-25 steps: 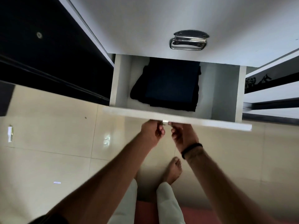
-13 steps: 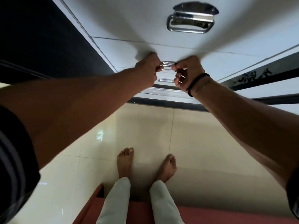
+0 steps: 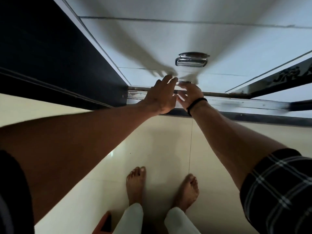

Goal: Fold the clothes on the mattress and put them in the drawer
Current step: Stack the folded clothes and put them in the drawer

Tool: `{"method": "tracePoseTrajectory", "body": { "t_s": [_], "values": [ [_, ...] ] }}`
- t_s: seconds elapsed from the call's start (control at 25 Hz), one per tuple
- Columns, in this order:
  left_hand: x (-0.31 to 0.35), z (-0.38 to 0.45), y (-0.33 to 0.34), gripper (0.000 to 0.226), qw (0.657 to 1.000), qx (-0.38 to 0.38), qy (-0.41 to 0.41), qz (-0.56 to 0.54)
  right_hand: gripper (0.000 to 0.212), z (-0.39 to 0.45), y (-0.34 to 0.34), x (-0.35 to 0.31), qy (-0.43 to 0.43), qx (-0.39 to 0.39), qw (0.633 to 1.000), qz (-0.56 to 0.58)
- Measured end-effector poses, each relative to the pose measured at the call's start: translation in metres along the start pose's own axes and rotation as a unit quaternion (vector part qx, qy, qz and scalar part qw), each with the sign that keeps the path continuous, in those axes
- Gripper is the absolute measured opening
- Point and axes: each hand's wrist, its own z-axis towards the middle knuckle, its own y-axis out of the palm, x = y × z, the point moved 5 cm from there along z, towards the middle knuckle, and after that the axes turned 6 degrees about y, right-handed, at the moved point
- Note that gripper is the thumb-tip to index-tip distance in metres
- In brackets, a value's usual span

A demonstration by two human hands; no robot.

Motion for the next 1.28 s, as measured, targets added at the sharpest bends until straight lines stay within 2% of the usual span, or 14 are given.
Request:
{"method": "tracePoseTrajectory", "body": {
  "t_s": [0.08,0.12,0.2,0.28,0.44,0.52,0.64,0.68,0.76,0.84,0.92,1.0,1.16,1.28],
  "values": [
    [-0.001,-0.004,0.011,0.07,0.997,0.026,0.04,0.055,0.016,0.006,-0.002,0.003,-0.008,0.034,0.999,0.022],
    [-0.001,0.001,0.002,0.07,0.994,0.063,0.055,0.076,0.018,0.007,-0.004,0.004,-0.001,0.041,0.999,0.031],
    [-0.003,0.002,-0.008,0.068,0.982,0.113,0.084,0.128,0.032,0.013,-0.011,0.002,0.001,0.056,0.998,0.038],
    [-0.006,-0.007,-0.002,0.069,0.973,0.112,0.103,0.171,0.038,0.02,-0.018,-0.002,-0.017,0.074,0.996,0.045],
    [-0.011,-0.008,-0.005,0.078,0.975,0.091,0.09,0.18,0.014,0.027,-0.031,0.008,0.001,0.095,0.991,0.096],
    [-0.015,-0.014,-0.007,0.082,0.975,0.091,0.076,0.187,0.008,0.028,-0.021,0.02,0.009,0.06,0.991,0.119],
    [-0.014,-0.017,-0.007,0.089,0.984,0.07,0.066,0.153,0.008,0.011,-0.007,0.018,-0.029,-0.023,0.979,0.202],
    [-0.012,-0.019,-0.005,0.093,0.987,0.057,0.057,0.137,0.014,0.0,-0.001,0.017,-0.034,-0.052,0.969,0.24],
    [-0.008,-0.024,-0.005,0.1,0.993,0.041,0.032,0.106,0.038,-0.02,0.001,0.02,-0.031,-0.066,0.957,0.279],
    [-0.008,-0.035,-0.006,0.104,0.996,0.031,-0.012,0.082,0.054,-0.039,-0.001,0.03,-0.03,-0.056,0.968,0.245],
    [-0.004,-0.058,0.004,0.109,0.996,-0.012,-0.058,0.068,0.064,-0.057,-0.009,0.05,-0.016,-0.041,0.974,0.222],
    [0.006,-0.095,0.028,0.122,0.99,-0.093,-0.09,0.052,0.069,-0.078,-0.025,0.084,0.02,-0.012,0.982,0.189],
    [0.038,-0.181,0.066,0.144,0.968,-0.22,-0.122,0.015,0.081,-0.132,-0.06,0.157,0.078,0.047,0.988,0.122],
    [0.056,-0.222,0.083,0.146,0.949,-0.285,-0.135,0.007,0.067,-0.166,-0.084,0.184,0.092,0.072,0.99,0.075]
  ]
}}
